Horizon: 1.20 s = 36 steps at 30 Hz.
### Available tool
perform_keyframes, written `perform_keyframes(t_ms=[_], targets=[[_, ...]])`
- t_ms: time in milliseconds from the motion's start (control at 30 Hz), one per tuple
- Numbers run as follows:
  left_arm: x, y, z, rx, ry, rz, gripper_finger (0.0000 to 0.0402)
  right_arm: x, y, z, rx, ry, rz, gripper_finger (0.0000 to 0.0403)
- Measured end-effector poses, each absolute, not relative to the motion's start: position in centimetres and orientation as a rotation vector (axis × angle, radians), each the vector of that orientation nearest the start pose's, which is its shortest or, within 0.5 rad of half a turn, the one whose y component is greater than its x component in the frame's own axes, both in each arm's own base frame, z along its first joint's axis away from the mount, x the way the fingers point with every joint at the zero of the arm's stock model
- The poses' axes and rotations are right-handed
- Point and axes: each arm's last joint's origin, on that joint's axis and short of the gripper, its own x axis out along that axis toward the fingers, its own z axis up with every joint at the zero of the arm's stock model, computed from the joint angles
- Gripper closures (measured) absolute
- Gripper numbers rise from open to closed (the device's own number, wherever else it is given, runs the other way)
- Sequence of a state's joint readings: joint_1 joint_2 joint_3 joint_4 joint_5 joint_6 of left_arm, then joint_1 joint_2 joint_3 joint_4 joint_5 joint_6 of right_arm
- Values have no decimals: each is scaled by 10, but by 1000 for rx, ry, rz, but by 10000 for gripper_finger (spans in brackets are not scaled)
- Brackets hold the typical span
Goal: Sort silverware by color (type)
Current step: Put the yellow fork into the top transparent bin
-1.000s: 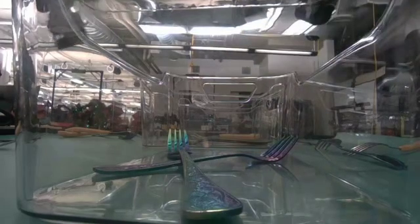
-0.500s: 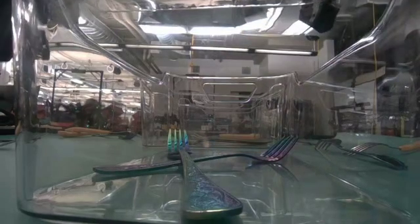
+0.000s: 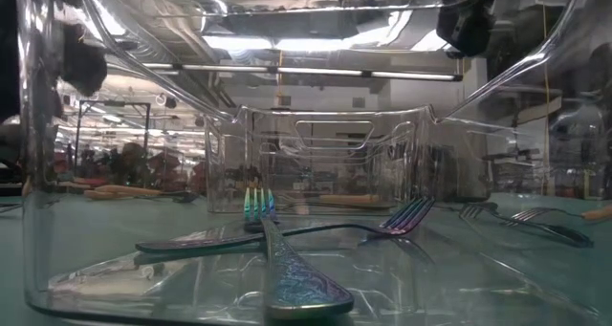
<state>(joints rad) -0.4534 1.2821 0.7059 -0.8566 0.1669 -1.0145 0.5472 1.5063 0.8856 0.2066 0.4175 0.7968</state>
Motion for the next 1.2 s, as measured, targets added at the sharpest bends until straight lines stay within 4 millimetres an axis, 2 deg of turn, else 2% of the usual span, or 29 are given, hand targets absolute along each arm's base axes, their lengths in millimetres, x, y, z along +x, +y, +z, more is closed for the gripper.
perform_keyframes(t_ms=[433,867,1200], targets=[[183,-95,149,-534,1650,357,290,282,158,235,594,394,-24,315],[186,-96,136,-507,1702,399,292,282,158,235,594,394,-24,315],[186,-96,136,-504,1699,404,345,282,159,235,594,394,-24,315]])
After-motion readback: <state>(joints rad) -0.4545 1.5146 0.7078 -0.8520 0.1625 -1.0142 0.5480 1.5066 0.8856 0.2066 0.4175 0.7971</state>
